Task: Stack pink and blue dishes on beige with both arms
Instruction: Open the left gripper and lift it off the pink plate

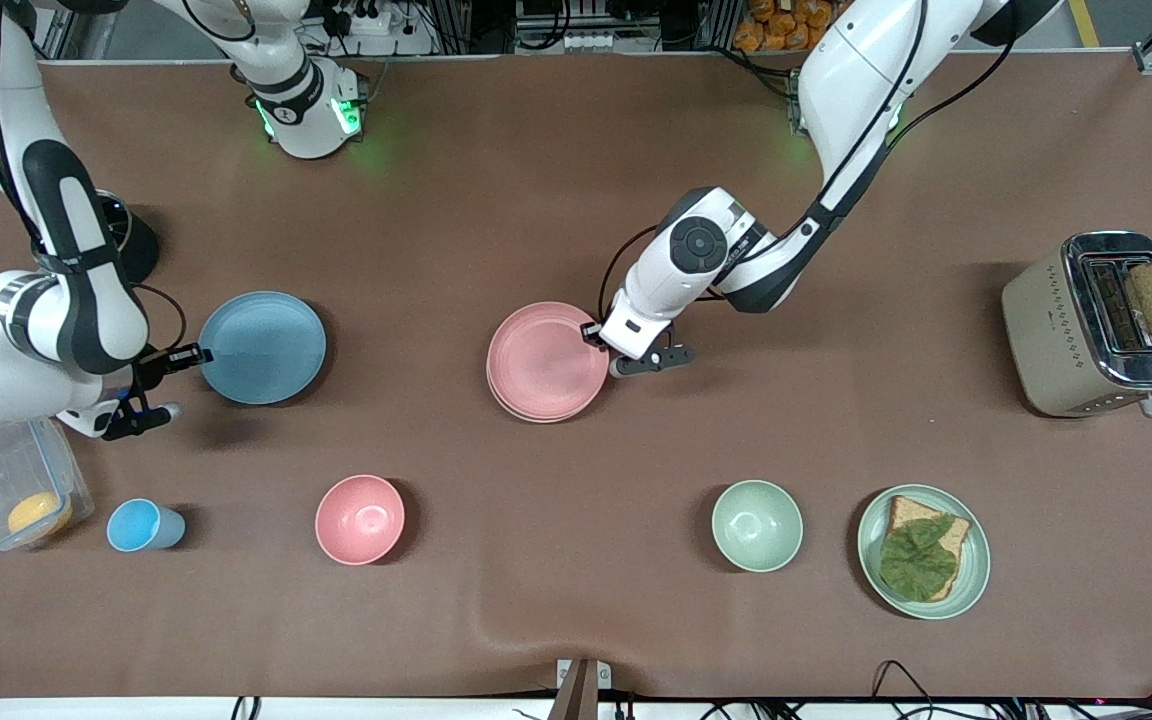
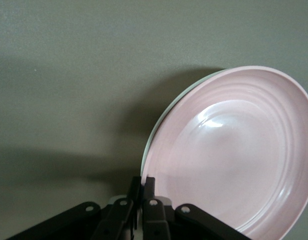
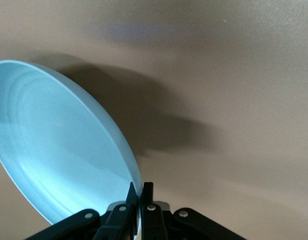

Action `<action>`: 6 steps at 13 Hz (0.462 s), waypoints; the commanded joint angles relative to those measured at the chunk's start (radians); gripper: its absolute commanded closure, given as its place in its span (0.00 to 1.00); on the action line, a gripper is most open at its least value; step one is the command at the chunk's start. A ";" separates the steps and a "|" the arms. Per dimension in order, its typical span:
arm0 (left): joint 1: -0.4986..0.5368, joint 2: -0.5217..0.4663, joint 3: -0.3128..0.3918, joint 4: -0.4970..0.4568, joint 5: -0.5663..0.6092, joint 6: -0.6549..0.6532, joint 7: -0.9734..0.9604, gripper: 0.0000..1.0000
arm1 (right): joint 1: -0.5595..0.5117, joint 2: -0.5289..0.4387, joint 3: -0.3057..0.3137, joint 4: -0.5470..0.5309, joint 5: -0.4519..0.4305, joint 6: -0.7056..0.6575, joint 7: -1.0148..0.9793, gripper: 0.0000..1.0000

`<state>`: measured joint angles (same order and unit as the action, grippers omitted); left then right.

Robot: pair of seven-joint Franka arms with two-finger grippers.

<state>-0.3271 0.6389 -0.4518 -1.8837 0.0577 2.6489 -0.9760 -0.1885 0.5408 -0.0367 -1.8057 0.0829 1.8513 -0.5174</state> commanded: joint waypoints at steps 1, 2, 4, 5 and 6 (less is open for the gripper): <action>-0.030 0.016 0.024 0.026 0.030 0.014 -0.036 1.00 | 0.004 -0.004 0.006 0.043 0.026 -0.061 0.000 1.00; -0.030 0.022 0.024 0.037 0.030 0.014 -0.036 1.00 | 0.006 -0.004 0.006 0.049 0.028 -0.064 0.000 1.00; -0.032 0.033 0.024 0.044 0.030 0.014 -0.036 1.00 | 0.014 -0.004 0.006 0.051 0.035 -0.070 0.002 1.00; -0.032 0.038 0.024 0.046 0.030 0.014 -0.036 1.00 | 0.018 -0.004 0.006 0.061 0.050 -0.084 0.010 1.00; -0.032 0.039 0.024 0.049 0.030 0.014 -0.036 1.00 | 0.027 -0.004 0.006 0.072 0.054 -0.104 0.023 1.00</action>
<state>-0.3449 0.6605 -0.4376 -1.8606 0.0577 2.6509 -0.9807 -0.1788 0.5408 -0.0277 -1.7596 0.1096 1.7895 -0.5146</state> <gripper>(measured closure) 0.952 0.956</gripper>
